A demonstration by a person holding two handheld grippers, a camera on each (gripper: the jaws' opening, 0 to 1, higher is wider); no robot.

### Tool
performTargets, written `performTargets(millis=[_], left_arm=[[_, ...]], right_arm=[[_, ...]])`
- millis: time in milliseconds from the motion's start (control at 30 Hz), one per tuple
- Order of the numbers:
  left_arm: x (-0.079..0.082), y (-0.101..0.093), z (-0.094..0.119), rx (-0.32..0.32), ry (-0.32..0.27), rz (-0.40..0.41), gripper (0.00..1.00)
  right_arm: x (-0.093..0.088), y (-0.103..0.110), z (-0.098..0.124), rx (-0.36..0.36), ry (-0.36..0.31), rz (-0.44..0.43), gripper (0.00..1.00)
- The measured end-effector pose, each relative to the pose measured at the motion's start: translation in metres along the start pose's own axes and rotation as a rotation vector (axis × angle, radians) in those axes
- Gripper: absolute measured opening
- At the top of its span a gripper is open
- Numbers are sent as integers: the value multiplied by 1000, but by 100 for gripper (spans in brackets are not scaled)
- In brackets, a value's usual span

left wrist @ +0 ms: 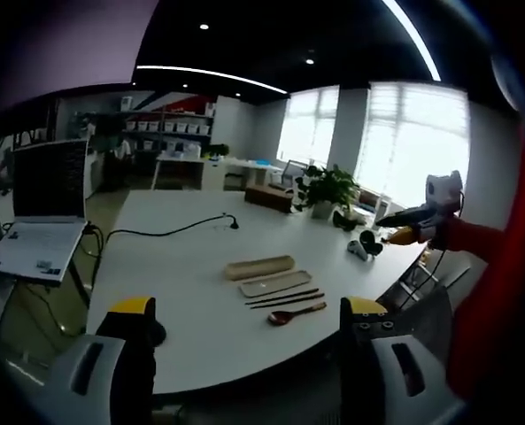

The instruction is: Arrange the utensils inside the cutlery case until each visible utensil rests in its matching compartment.

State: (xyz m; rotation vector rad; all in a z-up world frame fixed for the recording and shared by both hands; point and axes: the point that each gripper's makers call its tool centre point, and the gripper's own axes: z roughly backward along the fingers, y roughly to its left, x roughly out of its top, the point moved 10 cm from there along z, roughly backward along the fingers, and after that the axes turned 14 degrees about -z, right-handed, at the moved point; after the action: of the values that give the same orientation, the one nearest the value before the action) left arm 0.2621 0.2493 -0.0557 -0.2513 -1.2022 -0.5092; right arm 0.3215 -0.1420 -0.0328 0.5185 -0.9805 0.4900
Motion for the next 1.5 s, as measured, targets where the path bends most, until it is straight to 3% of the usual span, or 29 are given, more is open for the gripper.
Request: performTargets(millis=[300,1500], left_arm=[[-6,-2,4,6,5,7,88],[-9,-2,10,24,20,-12,86]], right_arm=[[2,-3,-5,-42,46,114,40],[7,-5,-27,-42,103,160,34]])
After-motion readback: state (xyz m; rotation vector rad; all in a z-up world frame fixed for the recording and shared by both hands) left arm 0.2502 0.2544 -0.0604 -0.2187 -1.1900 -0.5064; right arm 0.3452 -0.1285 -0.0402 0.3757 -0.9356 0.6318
